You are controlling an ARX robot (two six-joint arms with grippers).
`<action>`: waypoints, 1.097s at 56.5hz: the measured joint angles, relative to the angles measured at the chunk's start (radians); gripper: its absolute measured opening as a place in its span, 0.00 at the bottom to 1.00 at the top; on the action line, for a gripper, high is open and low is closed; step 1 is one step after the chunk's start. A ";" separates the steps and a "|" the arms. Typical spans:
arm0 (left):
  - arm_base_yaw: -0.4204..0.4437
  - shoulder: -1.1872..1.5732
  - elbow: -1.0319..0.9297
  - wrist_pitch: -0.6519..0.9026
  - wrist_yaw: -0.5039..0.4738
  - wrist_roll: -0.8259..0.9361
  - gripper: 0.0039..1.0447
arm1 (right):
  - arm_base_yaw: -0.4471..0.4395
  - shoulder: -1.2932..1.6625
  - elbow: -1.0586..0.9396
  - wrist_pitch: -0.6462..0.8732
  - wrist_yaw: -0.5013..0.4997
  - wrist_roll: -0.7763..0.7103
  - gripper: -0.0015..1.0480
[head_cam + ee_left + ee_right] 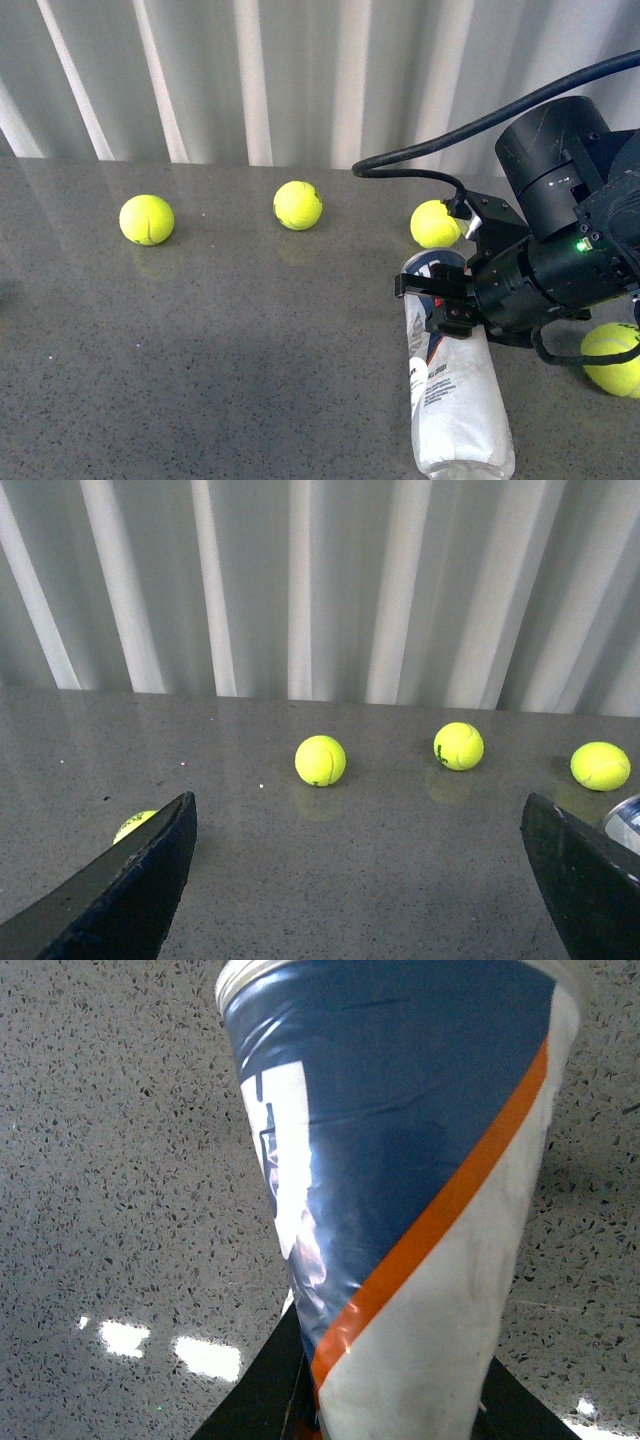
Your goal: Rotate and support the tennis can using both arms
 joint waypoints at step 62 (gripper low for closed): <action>0.000 0.000 0.000 0.000 0.000 0.000 0.94 | 0.105 -0.182 -0.217 0.389 0.291 -1.043 0.06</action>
